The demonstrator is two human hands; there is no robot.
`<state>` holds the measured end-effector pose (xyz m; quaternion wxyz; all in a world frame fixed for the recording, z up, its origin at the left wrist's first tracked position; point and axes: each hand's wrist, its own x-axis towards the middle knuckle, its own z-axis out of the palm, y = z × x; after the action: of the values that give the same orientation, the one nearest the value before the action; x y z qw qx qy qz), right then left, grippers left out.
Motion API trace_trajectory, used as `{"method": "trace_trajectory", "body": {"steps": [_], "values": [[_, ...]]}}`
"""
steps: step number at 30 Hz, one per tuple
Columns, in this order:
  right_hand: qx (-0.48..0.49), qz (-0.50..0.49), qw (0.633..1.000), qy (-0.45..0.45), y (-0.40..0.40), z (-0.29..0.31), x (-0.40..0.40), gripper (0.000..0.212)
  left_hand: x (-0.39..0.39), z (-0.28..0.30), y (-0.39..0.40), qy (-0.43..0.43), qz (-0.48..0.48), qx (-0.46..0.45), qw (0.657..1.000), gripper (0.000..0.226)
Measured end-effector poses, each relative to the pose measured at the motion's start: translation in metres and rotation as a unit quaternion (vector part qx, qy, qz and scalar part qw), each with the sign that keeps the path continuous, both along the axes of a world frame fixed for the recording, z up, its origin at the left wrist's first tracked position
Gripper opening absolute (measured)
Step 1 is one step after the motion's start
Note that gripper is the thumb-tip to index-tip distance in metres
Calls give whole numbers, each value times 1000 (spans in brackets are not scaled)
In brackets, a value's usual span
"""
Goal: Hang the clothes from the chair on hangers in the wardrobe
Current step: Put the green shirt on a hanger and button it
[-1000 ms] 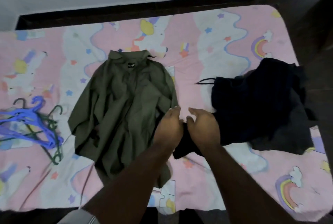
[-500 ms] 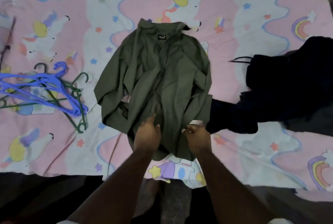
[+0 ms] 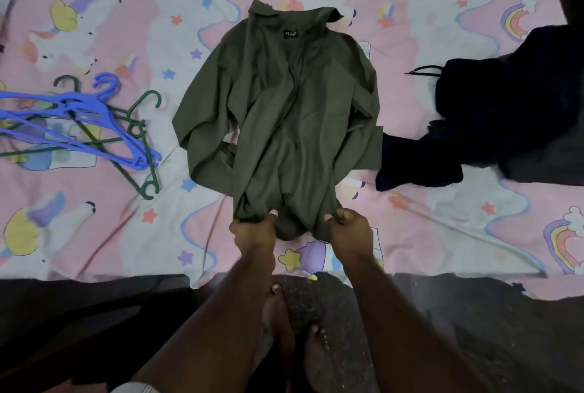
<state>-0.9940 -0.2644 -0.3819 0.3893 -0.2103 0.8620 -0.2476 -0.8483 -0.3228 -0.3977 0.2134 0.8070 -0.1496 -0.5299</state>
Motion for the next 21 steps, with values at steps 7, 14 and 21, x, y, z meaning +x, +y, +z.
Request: {"method": "trace_trajectory", "body": {"steps": [7,14,21], "values": [[-95,-101,990,-32,16,46,-1,13,30,55,0,-9,-79,-83,993,22],[-12,-120,990,69,75,101,-44,27,100,101,38,-204,-199,-71,956,27],[40,6,990,136,101,103,-20,51,95,95,74,-172,-320,-45,931,23]]}}
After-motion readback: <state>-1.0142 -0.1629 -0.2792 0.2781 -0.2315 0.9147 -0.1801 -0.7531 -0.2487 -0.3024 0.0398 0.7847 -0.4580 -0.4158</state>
